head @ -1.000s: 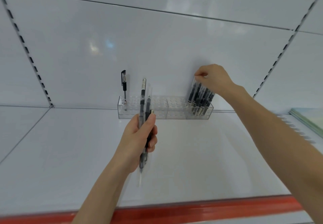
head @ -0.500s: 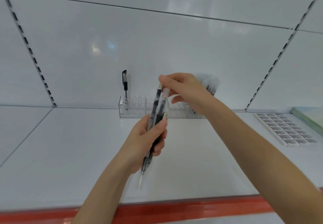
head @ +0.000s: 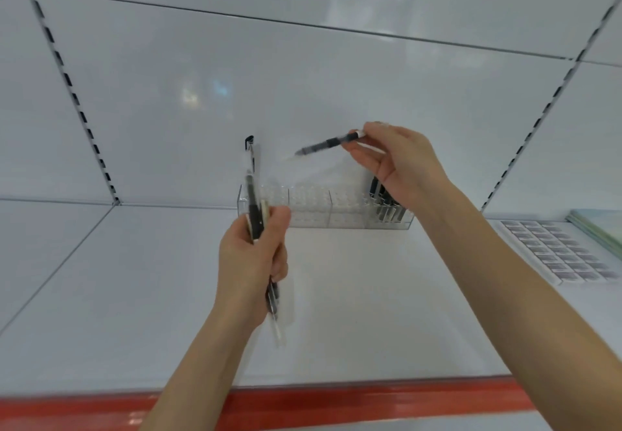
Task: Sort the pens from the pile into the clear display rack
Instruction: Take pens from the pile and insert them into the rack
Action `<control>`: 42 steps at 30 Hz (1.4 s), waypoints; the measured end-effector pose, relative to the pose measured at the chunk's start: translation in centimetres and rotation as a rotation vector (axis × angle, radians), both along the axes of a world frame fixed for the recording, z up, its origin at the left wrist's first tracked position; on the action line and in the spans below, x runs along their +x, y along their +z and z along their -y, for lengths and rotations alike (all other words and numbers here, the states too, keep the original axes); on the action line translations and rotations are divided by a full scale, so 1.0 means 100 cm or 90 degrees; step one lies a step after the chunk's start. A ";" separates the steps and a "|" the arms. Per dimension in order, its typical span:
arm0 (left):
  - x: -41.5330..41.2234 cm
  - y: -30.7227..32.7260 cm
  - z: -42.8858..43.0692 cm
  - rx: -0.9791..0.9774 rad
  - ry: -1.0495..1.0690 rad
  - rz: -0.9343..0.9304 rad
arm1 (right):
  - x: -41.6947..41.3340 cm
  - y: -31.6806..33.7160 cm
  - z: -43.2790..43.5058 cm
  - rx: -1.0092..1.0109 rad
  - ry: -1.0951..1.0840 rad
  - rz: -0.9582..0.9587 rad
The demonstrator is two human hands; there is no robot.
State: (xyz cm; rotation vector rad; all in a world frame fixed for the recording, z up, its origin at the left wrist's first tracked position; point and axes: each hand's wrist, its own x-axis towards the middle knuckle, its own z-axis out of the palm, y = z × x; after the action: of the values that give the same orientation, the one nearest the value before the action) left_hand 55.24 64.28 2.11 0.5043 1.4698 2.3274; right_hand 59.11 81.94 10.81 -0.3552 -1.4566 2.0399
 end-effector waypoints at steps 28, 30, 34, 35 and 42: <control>-0.011 0.001 -0.011 -0.020 -0.038 0.079 | 0.008 -0.010 -0.061 0.591 -0.294 0.179; -0.012 0.000 -0.010 -0.005 -0.050 0.079 | 0.001 -0.011 -0.068 0.614 -0.304 0.199; -0.013 0.002 -0.008 0.045 -0.065 0.109 | -0.008 -0.020 -0.076 0.624 -0.298 0.202; -0.013 0.003 -0.008 0.054 -0.059 0.114 | -0.008 -0.022 -0.076 0.624 -0.296 0.197; -0.014 0.003 -0.009 0.062 -0.051 0.090 | -0.008 -0.023 -0.080 0.708 -0.286 0.212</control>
State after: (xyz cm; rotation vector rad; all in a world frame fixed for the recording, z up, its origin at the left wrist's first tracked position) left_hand 53.83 65.14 2.36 0.4064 1.2534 2.3286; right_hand 58.33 89.90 8.52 -0.4782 -2.1981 0.6469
